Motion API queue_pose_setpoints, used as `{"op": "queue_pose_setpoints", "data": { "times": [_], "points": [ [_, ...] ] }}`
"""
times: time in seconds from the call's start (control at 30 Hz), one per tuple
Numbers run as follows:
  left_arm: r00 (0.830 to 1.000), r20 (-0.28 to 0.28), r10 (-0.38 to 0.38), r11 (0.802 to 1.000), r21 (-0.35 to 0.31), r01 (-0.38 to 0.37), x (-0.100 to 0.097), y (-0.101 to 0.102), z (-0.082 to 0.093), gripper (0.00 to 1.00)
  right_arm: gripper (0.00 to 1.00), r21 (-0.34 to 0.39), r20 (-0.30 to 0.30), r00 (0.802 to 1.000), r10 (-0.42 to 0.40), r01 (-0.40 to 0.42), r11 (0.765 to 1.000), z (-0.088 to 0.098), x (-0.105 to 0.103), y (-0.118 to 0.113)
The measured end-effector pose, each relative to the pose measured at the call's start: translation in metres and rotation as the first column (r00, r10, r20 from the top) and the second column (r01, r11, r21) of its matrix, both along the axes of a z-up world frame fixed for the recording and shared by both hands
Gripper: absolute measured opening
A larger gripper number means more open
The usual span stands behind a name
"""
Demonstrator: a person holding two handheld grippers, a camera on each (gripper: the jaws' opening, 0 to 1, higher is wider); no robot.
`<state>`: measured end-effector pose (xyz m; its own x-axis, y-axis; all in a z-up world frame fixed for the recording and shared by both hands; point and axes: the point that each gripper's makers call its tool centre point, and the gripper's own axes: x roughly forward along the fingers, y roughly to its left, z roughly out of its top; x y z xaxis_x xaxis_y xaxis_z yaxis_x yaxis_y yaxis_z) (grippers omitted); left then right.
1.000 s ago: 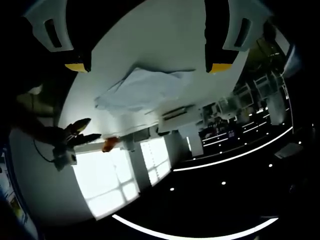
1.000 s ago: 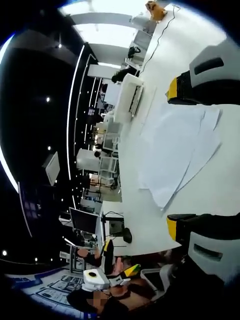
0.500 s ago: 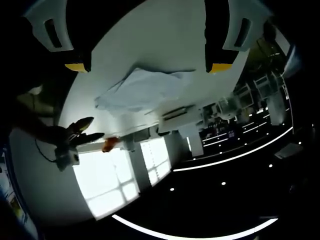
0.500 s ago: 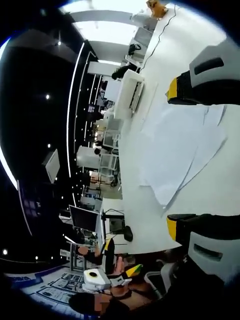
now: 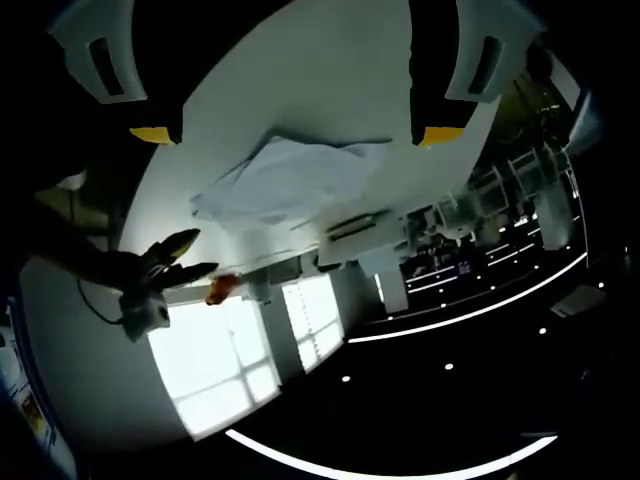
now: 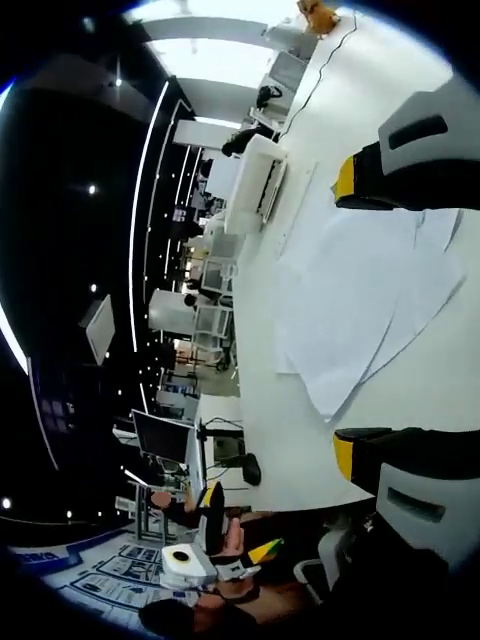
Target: Organize the stack of printing papers by aligning and flattening the scattered papers on the table
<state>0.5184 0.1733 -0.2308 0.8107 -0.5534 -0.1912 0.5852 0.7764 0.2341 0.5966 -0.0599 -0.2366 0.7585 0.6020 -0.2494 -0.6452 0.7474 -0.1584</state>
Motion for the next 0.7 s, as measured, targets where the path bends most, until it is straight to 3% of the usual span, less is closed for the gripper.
{"op": "queue_pose_setpoints", "data": {
  "times": [0.7],
  "points": [
    [1.000, 0.005, 0.009, 1.000, 0.009, -0.009, 0.002, 0.002, 0.001, 0.97, 0.85, -0.026, -0.062, 0.998, -0.002, 0.000, 1.000, -0.028, 0.020, 0.003]
  ]
}}
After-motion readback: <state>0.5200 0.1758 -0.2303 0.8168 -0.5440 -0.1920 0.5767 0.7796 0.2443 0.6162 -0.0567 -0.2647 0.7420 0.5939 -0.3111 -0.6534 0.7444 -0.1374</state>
